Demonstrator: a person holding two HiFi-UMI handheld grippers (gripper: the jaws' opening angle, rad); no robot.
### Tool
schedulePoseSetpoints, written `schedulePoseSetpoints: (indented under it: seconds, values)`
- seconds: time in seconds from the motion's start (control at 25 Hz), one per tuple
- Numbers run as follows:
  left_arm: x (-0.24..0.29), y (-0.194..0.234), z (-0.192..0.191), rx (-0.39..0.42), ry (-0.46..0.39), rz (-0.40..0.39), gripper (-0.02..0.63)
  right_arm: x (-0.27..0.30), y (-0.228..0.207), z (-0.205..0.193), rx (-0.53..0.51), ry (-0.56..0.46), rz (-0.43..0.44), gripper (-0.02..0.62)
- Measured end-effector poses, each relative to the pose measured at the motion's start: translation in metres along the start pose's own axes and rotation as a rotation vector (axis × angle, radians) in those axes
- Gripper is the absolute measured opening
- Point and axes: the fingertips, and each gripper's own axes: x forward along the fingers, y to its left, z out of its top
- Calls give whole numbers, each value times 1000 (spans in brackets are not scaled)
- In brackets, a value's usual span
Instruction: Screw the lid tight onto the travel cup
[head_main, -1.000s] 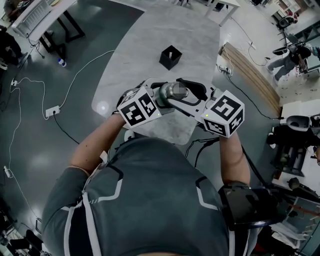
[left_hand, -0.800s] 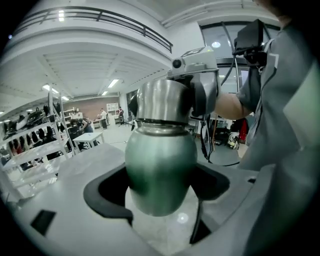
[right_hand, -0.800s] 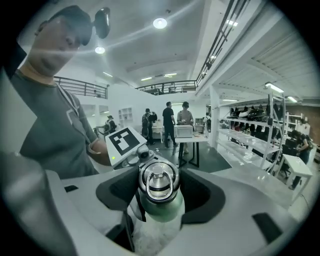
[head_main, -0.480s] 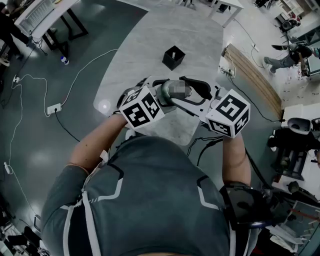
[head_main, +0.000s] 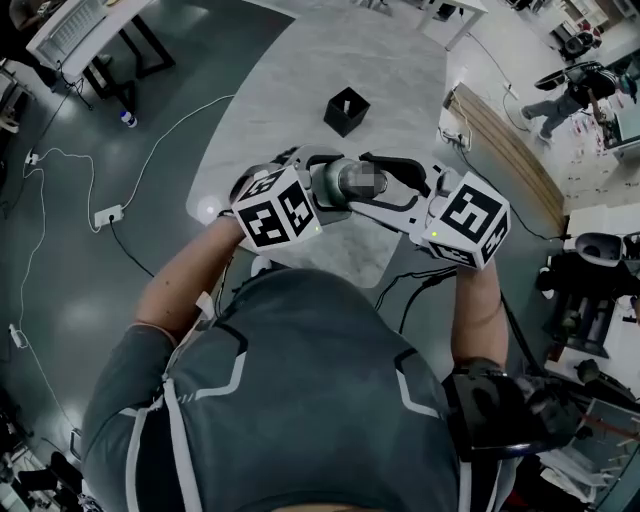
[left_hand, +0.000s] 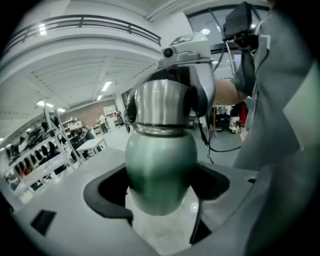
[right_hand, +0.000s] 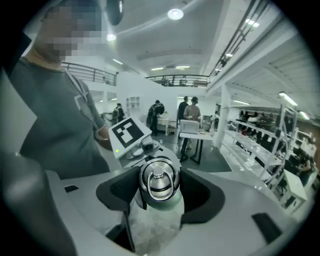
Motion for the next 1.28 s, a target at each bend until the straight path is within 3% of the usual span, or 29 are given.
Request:
schedulePoseSetpoints:
  seconds: [0.08, 0.16, 0.32, 0.48, 0.56, 0.68, 0.88, 1.04, 1.16, 1.28]
  values:
    - [-3, -5, 4, 40, -14, -27, 379, -1, 8, 2, -50, 21, 57, 272]
    - [-3, -2, 5, 17, -22, -2, 379, -2, 4, 3, -31, 22, 50, 272]
    - [2, 17, -3, -70, 30, 126, 379, 4, -20, -2, 135, -20, -85, 272]
    - [7, 27, -18, -91, 95, 207, 379, 12, -33, -13, 302, -51, -215, 272]
    - [9, 23, -18, -110, 71, 164, 379, 12, -32, -13, 323, -68, -230, 273]
    - [3, 11, -1, -148, -37, 37, 379, 0, -27, 2, 269, -141, -174, 305]
    - [-27, 4, 22, -167, -158, -132, 379, -26, -5, 43, 87, -333, 49, 324]
    - [-44, -18, 38, -120, -220, -294, 379, -31, 14, 55, -54, -394, 207, 324]
    - [-51, -33, 51, -122, -253, -371, 379, -35, 28, 61, -101, -448, 311, 322]
    - [-51, -39, 57, -109, -250, -399, 379, -35, 29, 64, -97, -473, 343, 322]
